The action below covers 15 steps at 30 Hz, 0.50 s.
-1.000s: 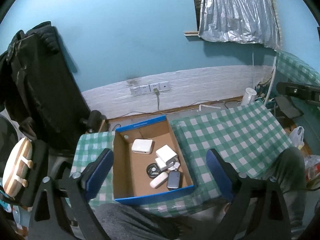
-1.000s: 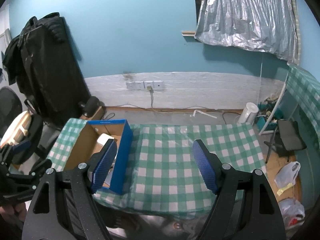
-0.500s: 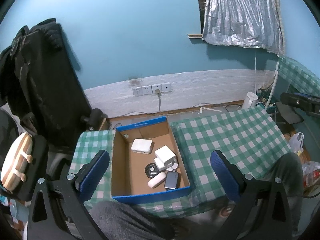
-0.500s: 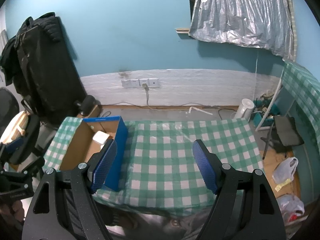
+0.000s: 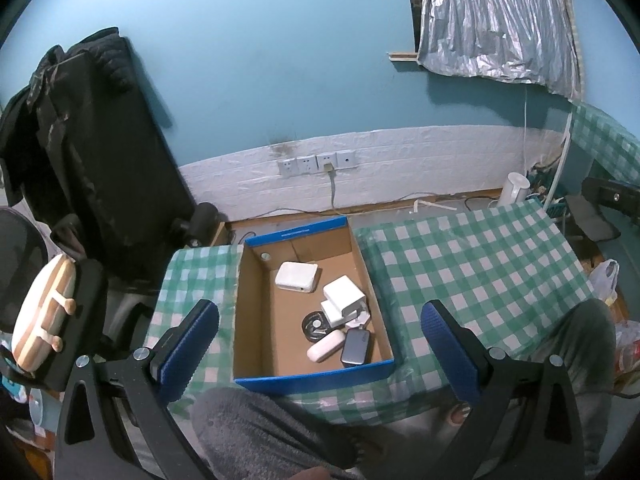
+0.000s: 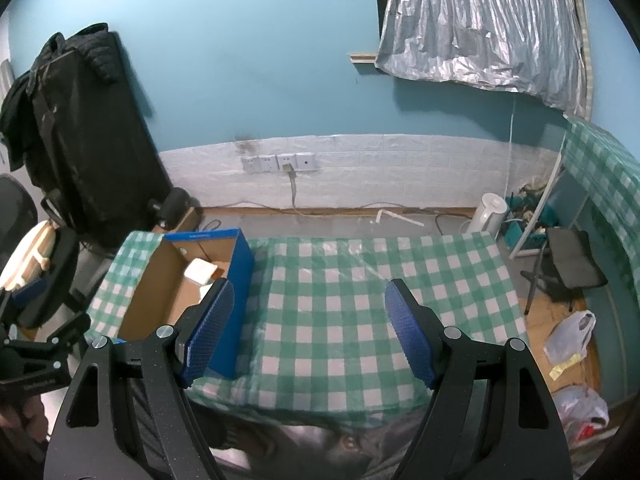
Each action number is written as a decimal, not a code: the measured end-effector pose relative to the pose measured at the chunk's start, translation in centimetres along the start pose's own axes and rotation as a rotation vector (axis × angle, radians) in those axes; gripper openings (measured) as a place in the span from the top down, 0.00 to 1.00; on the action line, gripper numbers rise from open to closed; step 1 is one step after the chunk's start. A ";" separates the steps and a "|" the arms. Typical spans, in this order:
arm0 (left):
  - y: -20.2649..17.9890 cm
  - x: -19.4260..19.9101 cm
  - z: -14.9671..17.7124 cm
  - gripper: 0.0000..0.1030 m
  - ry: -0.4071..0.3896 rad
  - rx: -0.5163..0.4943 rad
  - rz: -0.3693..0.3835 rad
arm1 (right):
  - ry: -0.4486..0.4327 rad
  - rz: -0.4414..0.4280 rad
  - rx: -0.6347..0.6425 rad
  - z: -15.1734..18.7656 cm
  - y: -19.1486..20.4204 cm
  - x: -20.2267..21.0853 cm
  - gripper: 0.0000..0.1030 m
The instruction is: Organize rigid objects
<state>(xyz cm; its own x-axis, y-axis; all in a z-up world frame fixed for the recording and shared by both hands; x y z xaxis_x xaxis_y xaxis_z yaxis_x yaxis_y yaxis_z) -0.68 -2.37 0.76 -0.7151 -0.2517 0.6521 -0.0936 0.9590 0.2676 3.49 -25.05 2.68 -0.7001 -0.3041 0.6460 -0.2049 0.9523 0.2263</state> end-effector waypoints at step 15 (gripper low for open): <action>-0.4 0.0 0.2 0.01 0.001 -0.019 0.001 | 0.006 0.005 -0.003 0.4 -0.1 0.2 0.25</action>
<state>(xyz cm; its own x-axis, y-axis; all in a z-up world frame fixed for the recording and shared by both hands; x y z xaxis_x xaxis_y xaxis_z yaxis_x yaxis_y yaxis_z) -0.75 -2.74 0.50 -0.7146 -0.2512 0.6528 -0.0797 0.9565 0.2808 3.08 -25.21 2.48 -0.6969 -0.2992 0.6518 -0.1992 0.9538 0.2249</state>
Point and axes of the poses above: each gripper's, at about its wrist camera, not at the fingertips, and x roughly against the way its jaws point, y to its left, z to its underside, the point moved 2 cm from there along -x, roughly the way its jaws point, and after that the axes turned 10 degrees about -z, right-handed, at the moved point
